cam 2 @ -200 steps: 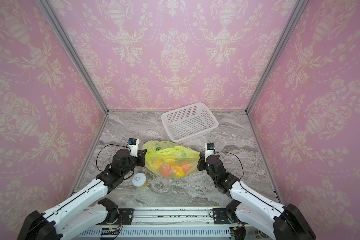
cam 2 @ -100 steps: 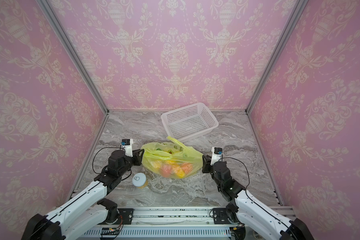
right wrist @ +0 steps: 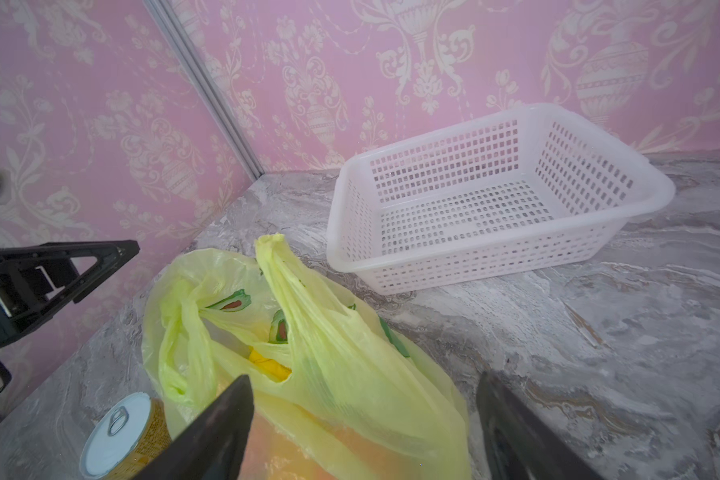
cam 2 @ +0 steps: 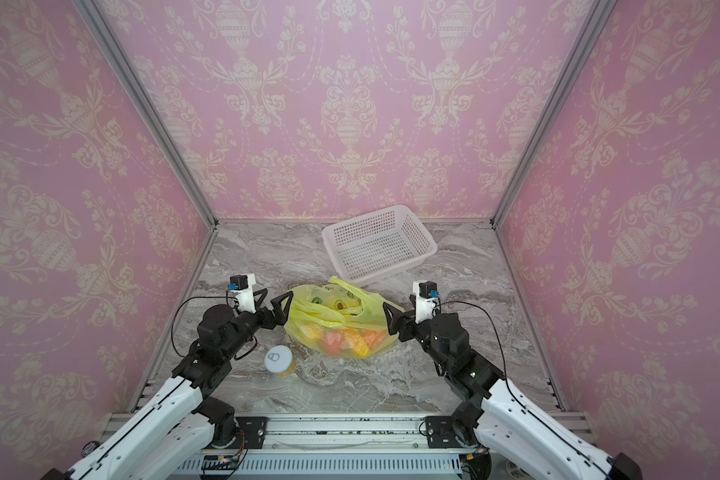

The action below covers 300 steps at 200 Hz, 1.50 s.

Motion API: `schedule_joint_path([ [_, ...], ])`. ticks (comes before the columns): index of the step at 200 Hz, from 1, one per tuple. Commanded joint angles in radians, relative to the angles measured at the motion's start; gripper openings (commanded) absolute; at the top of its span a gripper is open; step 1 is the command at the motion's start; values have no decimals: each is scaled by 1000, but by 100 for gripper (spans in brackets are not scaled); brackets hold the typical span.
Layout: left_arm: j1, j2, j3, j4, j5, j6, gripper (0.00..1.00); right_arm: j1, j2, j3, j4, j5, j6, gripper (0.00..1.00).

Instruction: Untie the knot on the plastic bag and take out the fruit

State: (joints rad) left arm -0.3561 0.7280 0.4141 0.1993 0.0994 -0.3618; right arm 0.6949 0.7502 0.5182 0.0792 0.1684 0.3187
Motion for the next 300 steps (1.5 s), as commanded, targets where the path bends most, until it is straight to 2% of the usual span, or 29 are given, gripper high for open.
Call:
schedule_joint_path([
  [1, 5, 33, 86, -6, 29, 70, 99, 52, 147, 118, -52, -11, -75, 86],
  [30, 6, 165, 172, -1, 26, 98, 99, 84, 382, 280, -116, -11, -107, 87],
  [73, 5, 308, 285, -12, 151, 166, 99, 95, 638, 432, -172, 15, -123, 83],
  [85, 5, 324, 297, -14, 187, 183, 99, 96, 689, 469, -195, 35, -123, 70],
  [113, 3, 347, 309, -20, 264, 231, 99, 92, 750, 545, -254, 118, -104, 17],
  [122, 2, 359, 311, -34, 278, 248, 99, 90, 748, 552, -253, 119, -99, 7],
  [134, 0, 379, 354, -61, 288, 272, 99, 89, 727, 550, -241, 111, -91, 1],
  [171, -4, 433, 412, -98, 312, 326, 95, 90, 616, 486, -165, 111, -71, 0],
  [205, -31, 451, 445, -84, 422, 408, 94, 88, 482, 359, -70, 186, -45, 0],
  [227, -65, 471, 483, -100, 472, 468, 93, 88, 371, 237, 35, 180, -45, 0],
  [255, -122, 553, 595, -247, 519, 577, 89, 89, 211, 35, 204, 174, -70, 0],
  [278, -168, 644, 703, -413, 508, 685, 84, 87, 83, -91, 268, 190, -71, 0],
  [300, -208, 719, 782, -524, 520, 770, 84, 85, 3, -173, 300, 171, -56, 0],
])
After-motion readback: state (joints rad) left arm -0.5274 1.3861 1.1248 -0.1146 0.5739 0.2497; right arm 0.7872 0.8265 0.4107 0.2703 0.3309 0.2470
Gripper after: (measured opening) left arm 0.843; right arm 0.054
